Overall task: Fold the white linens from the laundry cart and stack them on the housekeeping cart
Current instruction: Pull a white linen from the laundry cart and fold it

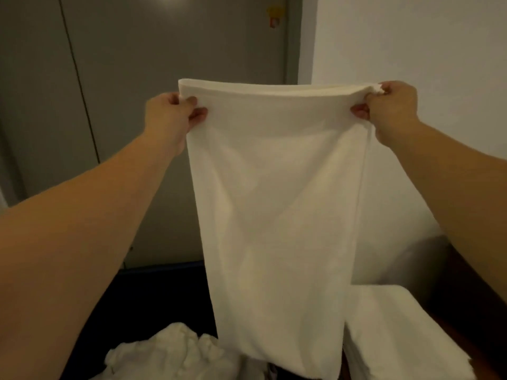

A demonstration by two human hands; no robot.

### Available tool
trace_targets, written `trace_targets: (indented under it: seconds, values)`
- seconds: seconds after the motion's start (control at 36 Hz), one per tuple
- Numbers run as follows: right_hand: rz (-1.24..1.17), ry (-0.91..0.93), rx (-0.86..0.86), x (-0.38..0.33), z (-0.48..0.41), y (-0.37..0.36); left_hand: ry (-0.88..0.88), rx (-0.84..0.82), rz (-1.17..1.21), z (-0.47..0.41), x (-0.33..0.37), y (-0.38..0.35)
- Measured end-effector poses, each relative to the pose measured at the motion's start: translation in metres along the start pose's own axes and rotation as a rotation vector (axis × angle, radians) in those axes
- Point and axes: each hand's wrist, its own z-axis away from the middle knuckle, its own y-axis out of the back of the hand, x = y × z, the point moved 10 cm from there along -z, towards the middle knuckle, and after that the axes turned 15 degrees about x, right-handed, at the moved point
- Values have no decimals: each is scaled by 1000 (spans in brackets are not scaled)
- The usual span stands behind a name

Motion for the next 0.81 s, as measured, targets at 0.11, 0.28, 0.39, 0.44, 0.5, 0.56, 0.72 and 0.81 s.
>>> trace_targets:
  seconds: [0.11,0.28,0.39,0.44,0.5,0.56,0.72,0.81]
  values:
    - [39,16,86,-12,-15,68,50,-90,8,35,-4,-39]
    - [68,55,184,-30,-35,163,59,-192,18,91,-7,-96]
    - [78,57,208,-36,-48,218,67,-228,23,132,-11,-131]
    - [86,55,213,-35,-57,243,79,-231,22,152,-14,-148]
    - [85,49,216,-32,-68,267,88,-228,23,173,-19,-164]
    - [84,38,204,-27,-79,290,84,-226,28,194,-22,-180]
    - [87,-13,149,-4,-111,350,96,-186,-7,258,-40,-225]
    - [105,-30,118,11,-127,368,119,-151,-22,283,-57,-238]
